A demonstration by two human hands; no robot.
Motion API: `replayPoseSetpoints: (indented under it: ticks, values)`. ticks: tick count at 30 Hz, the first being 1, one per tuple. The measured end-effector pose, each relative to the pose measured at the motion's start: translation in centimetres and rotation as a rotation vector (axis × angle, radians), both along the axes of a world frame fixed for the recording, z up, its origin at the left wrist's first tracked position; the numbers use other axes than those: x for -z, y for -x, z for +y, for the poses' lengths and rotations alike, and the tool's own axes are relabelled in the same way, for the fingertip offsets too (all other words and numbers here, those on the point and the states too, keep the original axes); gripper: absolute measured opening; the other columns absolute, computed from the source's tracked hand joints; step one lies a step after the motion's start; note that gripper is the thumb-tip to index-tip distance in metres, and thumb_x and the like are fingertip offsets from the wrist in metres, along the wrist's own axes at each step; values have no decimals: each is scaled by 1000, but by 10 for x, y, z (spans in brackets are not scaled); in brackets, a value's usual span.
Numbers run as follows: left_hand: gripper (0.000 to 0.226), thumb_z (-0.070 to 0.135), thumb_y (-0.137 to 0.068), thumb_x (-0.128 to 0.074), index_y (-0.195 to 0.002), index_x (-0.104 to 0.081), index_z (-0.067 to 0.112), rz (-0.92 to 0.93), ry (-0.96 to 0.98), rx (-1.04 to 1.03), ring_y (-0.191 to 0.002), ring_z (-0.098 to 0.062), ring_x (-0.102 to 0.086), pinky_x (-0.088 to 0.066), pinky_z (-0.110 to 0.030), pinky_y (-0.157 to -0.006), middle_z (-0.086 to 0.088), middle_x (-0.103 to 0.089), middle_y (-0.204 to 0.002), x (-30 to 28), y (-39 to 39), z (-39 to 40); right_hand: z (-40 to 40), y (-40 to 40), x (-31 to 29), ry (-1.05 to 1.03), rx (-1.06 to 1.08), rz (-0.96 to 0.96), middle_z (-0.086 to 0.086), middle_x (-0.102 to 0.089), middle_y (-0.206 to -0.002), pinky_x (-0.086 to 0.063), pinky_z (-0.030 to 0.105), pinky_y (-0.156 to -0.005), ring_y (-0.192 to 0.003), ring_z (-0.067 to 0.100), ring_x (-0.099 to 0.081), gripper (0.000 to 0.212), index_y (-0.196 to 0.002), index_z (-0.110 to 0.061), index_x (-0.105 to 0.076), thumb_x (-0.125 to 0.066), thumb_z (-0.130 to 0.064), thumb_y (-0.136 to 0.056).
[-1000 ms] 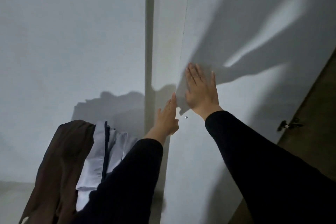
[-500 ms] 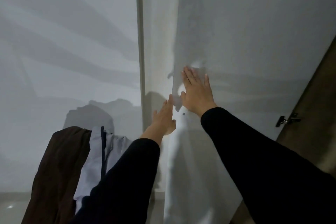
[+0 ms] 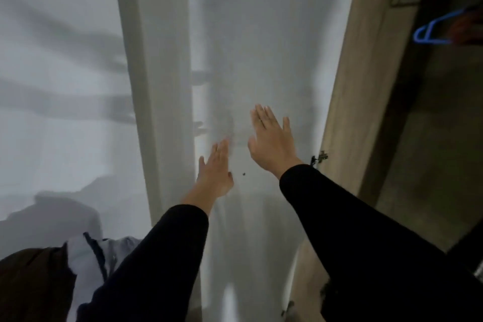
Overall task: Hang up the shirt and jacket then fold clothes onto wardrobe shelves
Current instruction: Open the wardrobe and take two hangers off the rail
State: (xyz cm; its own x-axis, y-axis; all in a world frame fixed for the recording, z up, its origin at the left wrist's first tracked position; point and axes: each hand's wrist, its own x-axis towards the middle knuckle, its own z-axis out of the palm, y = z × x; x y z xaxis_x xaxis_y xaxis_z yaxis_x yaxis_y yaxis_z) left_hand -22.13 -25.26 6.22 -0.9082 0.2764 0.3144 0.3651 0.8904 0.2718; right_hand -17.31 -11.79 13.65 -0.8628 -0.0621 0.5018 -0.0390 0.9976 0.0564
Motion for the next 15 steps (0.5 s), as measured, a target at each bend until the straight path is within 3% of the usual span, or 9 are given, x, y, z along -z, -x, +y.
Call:
replayPoseSetpoints:
  ticks: [9, 15]
  values:
    - [81, 15, -96, -42, -147, 21, 15, 187, -83, 281, -147, -18, 9, -6, -47, -118, 2, 12, -159, -76, -16, 105, 98, -67, -57, 19, 356, 168, 2, 4, -161, 2, 48, -117, -148, 18, 6, 62, -152, -13, -1, -27, -29, -98]
    - [79, 15, -98, -39, -147, 22, 17, 272, -144, 449, -147, -16, 12, -4, -46, -118, 1, 10, -159, -131, -14, 186, 159, -89, -100, 13, 481, 267, 1, 5, -161, 2, 48, -118, -148, 16, 8, 62, -152, -12, -1, -27, -26, -98]
